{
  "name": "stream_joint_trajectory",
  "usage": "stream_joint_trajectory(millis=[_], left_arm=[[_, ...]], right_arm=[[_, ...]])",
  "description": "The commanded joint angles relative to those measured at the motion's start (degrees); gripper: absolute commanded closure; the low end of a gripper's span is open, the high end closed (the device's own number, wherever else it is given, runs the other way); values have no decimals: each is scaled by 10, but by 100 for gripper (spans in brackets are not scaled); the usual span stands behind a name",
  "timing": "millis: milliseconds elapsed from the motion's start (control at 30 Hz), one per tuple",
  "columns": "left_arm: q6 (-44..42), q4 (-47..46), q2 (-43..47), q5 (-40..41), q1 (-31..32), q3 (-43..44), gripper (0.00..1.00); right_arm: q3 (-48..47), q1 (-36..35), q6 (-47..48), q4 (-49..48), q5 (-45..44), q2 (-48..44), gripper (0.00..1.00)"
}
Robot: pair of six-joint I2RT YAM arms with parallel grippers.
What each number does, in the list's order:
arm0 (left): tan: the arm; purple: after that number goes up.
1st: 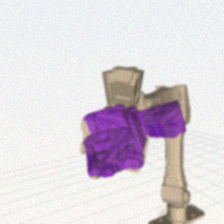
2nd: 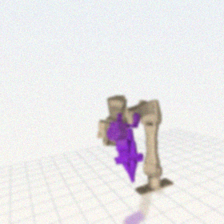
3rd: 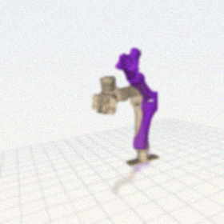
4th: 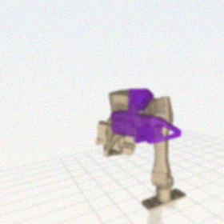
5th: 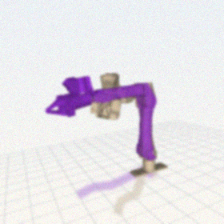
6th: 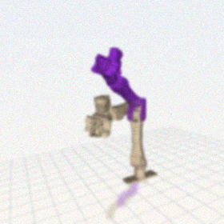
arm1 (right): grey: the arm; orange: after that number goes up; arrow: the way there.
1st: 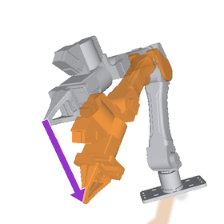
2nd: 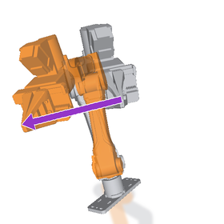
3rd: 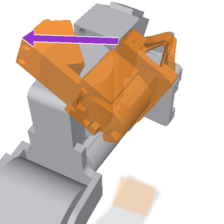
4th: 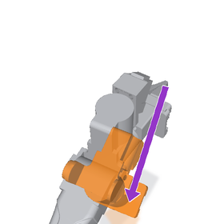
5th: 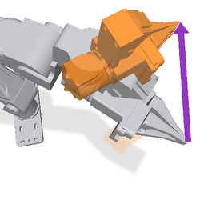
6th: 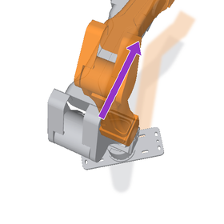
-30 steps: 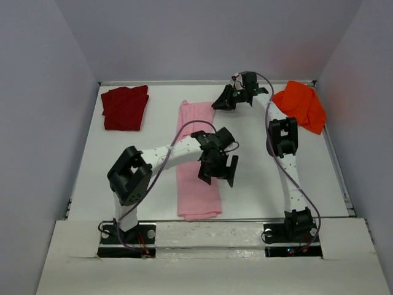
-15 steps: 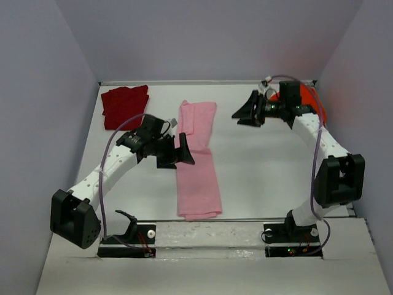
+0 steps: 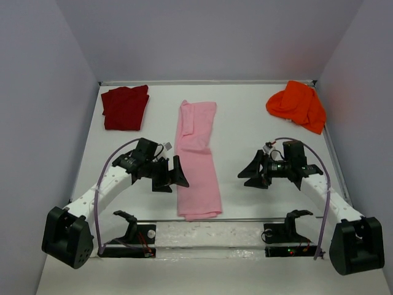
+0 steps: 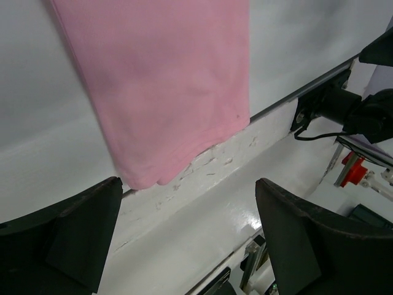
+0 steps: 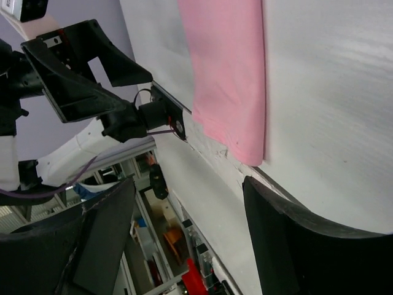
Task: Fold and stack the t-shirts
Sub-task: Rotate the tshirt 90 degrees
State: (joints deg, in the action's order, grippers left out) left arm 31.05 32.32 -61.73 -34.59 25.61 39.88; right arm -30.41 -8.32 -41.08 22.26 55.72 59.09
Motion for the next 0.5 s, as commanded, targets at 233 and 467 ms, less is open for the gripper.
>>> stream_joint_trajectory(millis=[233,467], left_arm=[[-19,28,49,-16,7,-77,1],[37,32,7,29,73,-78,1]], right_arm=[[37,-29,49,137,-75,-103,26],[58,-119,36,125,-132,-91,26]])
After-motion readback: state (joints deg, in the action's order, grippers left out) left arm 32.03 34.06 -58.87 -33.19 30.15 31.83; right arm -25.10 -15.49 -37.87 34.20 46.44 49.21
